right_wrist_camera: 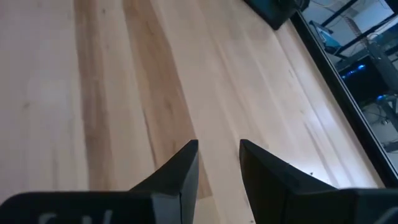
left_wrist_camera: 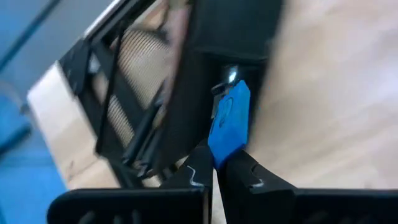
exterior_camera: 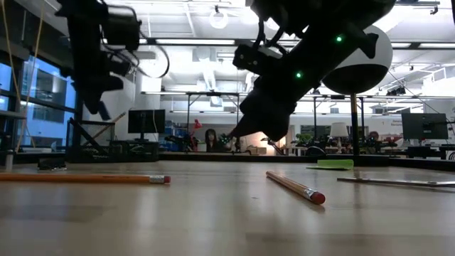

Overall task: Pick and place office supplies into organizer
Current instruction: Put the blue eraser into the bottom left section of the desk organizer

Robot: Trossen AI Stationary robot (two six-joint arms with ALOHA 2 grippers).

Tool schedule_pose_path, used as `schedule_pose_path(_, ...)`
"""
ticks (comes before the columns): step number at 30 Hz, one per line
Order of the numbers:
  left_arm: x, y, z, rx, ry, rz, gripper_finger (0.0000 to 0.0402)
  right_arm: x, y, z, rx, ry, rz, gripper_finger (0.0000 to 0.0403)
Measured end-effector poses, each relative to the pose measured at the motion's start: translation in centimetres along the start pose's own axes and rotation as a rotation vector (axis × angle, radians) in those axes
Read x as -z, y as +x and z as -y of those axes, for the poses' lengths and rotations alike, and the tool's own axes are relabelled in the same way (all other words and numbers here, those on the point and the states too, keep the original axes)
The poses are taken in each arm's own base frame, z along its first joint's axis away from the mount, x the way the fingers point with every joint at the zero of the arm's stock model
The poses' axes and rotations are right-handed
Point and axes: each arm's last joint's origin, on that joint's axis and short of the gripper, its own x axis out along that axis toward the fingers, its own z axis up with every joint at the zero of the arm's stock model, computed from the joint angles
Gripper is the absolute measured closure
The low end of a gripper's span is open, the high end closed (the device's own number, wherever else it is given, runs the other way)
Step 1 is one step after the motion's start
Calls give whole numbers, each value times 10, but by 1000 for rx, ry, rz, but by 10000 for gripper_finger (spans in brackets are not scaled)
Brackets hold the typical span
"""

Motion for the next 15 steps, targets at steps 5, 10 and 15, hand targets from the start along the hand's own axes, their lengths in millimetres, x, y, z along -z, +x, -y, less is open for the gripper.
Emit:
schedule_pose_path(5, -8, 17, -9, -46, -49, -76, 400, 0, -3, -4, -11, 17, 5, 295)
schedule_pose_path(10, -11, 22, -9, -7, -31, -91, 390, 0, -7, -8, -22, 23, 11, 295)
schedule_pose_path(15, -11, 22, -9, 0, -13, -90, 363, 0, -7, -8, -24, 33, 11, 295)
